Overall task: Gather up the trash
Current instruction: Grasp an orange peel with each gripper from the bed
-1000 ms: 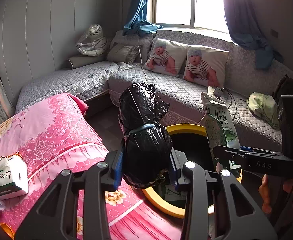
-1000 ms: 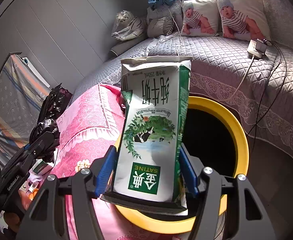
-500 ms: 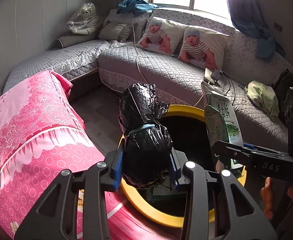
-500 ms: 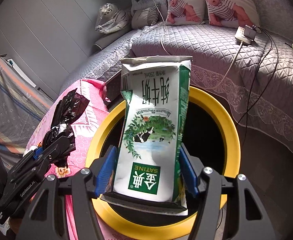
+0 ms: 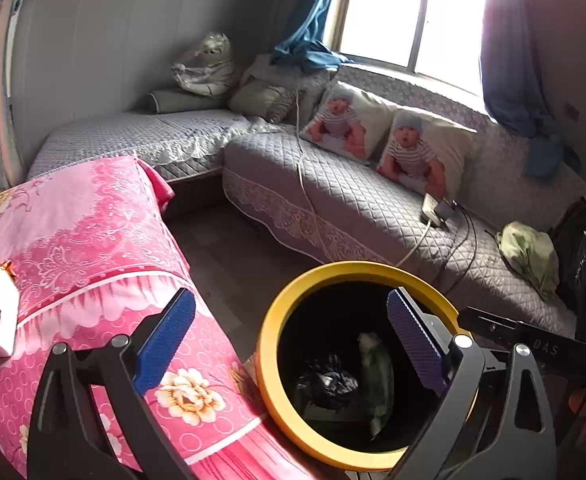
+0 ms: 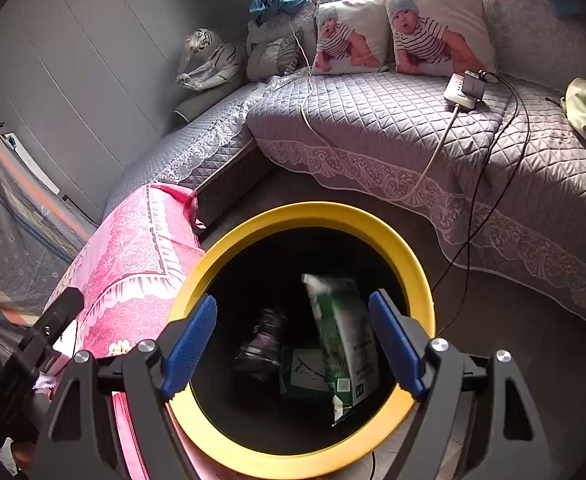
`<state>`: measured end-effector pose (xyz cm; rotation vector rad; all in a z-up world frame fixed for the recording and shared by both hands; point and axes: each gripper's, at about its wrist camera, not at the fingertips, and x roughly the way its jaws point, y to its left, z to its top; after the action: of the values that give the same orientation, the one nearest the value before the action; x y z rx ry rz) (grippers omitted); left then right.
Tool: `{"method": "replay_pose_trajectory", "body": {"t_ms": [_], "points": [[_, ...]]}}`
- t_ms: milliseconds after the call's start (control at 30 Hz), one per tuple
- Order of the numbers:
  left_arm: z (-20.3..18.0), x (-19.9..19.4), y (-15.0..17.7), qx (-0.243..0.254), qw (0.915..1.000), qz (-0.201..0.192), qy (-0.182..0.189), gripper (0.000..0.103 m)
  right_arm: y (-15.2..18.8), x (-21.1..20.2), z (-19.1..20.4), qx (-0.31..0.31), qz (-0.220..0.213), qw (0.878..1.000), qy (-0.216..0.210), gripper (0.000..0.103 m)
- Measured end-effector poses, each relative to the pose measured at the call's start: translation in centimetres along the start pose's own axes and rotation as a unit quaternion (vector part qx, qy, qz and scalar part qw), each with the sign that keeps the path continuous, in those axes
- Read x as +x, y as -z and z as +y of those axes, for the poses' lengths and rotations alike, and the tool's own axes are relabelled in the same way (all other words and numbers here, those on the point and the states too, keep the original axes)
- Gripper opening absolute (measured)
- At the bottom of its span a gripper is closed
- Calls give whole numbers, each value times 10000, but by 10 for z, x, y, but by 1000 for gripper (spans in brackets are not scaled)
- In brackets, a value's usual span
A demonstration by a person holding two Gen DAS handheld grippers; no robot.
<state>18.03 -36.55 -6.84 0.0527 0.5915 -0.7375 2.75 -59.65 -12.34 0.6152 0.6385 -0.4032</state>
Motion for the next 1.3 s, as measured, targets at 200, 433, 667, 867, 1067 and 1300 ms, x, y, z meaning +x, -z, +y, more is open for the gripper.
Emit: {"method": "replay_pose_trajectory", "body": {"t_ms": [200, 433, 667, 867, 1067, 1300], "points": [[47, -66, -16, -704, 9935, -797, -413, 94, 4, -18, 31, -631, -261, 9969, -391, 76], [117, -170, -12, -987, 9759, -1718, -913, 95, 26, -26, 138, -2111, -127, 9629, -1680, 76], [188, -262, 31, -961, 9434, -2102, -2379, 95, 106, -22, 287, -3681, 737, 8691, -3221, 76], [253, -307, 90, -1543, 9194, -1653, -3217, 95, 195, -3, 384, -5008, 1390, 7831, -3415, 68], [295, -312, 139, -2107, 9201, -986, -3151, 95, 242, 25, 430, -5735, 1792, 7366, -3105, 54], [302, -282, 151, -1863, 9460, -213, -2644, 95, 261, 57, 453, -5992, 2035, 7239, -2748, 43]]}}
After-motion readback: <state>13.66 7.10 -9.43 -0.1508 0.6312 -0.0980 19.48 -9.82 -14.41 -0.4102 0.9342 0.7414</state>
